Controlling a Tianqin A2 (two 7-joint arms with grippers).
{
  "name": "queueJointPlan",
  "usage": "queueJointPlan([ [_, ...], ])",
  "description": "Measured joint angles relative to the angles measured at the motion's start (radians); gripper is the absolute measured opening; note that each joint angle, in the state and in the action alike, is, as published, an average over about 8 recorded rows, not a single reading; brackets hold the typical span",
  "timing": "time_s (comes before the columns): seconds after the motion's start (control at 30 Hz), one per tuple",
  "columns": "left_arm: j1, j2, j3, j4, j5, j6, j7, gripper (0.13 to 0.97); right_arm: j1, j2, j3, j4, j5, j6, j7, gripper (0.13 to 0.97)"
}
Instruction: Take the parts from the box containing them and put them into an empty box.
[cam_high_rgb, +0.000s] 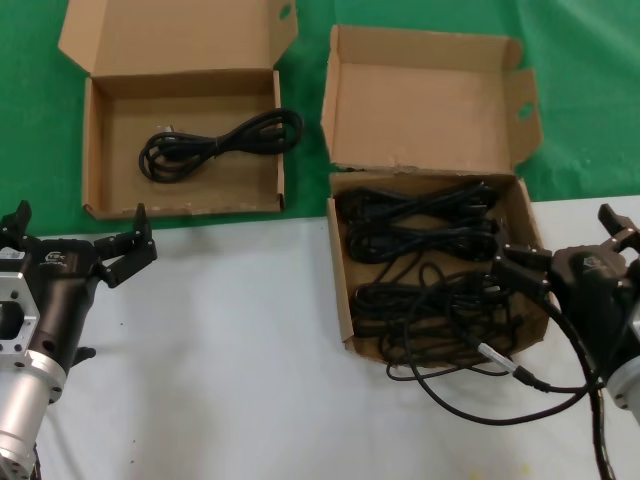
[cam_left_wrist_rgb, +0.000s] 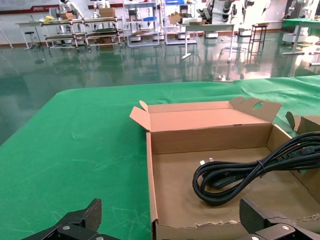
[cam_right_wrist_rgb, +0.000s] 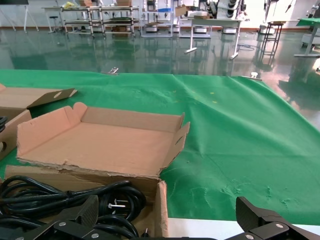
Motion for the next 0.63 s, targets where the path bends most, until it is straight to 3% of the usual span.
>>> queueJointPlan([
  [0.63, 0.0, 0.0, 0.0, 0.0, 0.0, 0.0, 0.0, 0.966, 0.0, 0.0, 0.0, 0.0, 0.0, 0.0, 0.0, 0.966],
])
